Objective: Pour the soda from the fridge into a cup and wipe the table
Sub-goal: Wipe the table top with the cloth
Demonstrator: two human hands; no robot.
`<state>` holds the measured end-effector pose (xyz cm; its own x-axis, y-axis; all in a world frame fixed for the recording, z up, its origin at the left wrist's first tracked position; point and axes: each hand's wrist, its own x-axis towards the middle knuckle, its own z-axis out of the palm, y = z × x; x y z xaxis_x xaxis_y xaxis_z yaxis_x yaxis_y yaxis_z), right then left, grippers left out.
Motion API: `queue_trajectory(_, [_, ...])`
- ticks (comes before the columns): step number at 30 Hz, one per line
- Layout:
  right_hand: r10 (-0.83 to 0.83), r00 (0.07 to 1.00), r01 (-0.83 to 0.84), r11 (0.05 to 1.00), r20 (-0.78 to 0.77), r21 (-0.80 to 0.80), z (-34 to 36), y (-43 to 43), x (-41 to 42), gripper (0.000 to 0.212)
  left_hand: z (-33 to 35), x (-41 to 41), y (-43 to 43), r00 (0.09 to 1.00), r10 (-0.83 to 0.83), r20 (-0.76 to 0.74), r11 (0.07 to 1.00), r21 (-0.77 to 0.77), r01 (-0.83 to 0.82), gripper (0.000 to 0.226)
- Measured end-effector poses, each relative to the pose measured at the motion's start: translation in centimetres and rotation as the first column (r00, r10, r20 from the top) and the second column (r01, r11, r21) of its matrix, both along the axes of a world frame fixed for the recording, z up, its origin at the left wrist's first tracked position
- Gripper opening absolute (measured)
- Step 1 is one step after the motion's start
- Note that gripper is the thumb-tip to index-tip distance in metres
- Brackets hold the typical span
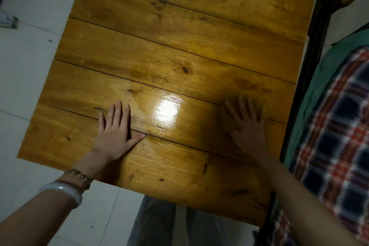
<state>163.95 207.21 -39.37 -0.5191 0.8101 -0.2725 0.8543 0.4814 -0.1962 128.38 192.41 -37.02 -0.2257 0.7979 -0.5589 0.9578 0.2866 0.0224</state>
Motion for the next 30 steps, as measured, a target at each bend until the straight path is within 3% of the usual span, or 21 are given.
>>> queue_trajectory(4, [-0.316, 0.945, 0.318, 0.948, 0.079, -0.013, 0.3, 8.0, -4.2, 0.062, 0.0, 0.2, 0.1, 1.000, 0.018, 0.011, 1.000, 0.013, -0.018, 0.105])
queue_trajectory(6, [-0.318, 0.945, 0.321, 0.947, 0.078, -0.028, 0.2, 9.1, -8.3, 0.061, 0.1, 0.3, 0.2, 1.000, 0.000, -0.009, 1.000, 0.006, 0.000, 0.105])
queue_trajectory(9, [0.026, 0.999, -0.027, 0.999, 0.032, 0.032, 0.6, 4.5, -12.9, 0.064, 0.1, 0.3, 0.1, 0.999, -0.021, -0.044, 1.000, 0.017, 0.022, 0.107])
queue_trajectory(11, [0.315, 0.947, -0.315, 0.949, 0.067, -0.002, 0.5, -0.8, -12.9, 0.070, -0.1, 0.3, 0.0, 0.999, -0.017, -0.045, 0.999, 0.039, 0.019, 0.108])
queue_trajectory(15, [0.522, 0.853, -0.520, 0.853, 0.032, -0.048, 0.1, -6.8, -7.4, 0.099, 0.2, 0.4, 0.1, 0.997, -0.006, -0.078, 1.000, 0.029, 0.009, 0.108])
queue_trajectory(18, [0.429, 0.898, -0.423, 0.903, 0.098, -0.073, 0.9, -4.7, -2.5, 0.108, 1.3, 1.0, 0.6, 0.995, 0.006, -0.102, 1.000, -0.029, -0.009, 0.105])
queue_trajectory(21, [0.140, 0.984, -0.130, 0.987, 0.112, -0.090, 1.3, 0.3, -0.4, 0.090, 2.1, 1.4, 1.2, 0.992, 0.001, -0.127, 0.993, -0.116, -0.016, 0.102])
queue_trajectory(23, [-0.085, 0.988, 0.094, 0.993, 0.132, -0.068, 1.1, 3.6, -2.0, 0.076, 2.4, 1.6, 1.4, 0.989, -0.001, -0.148, 0.991, -0.134, -0.019, 0.102])
queue_trajectory(25, [-0.204, 0.968, 0.217, 0.973, 0.144, -0.079, 0.9, 5.7, -5.4, 0.070, 2.5, 2.0, 1.7, 0.985, 0.000, -0.174, 0.988, -0.153, -0.027, 0.101])
queue_trajectory(27, [-0.135, 0.980, 0.149, 0.985, 0.146, -0.085, 1.0, 5.6, -8.9, 0.070, 2.7, 2.5, 2.2, 0.981, 0.010, -0.195, 0.982, -0.181, -0.046, 0.101])
queue_trajectory(30, [0.188, 0.972, -0.179, 0.981, 0.142, -0.072, 1.8, 1.7, -12.6, 0.072, 2.8, 2.9, 2.7, 0.978, 0.015, -0.207, 0.976, -0.210, -0.060, 0.100])
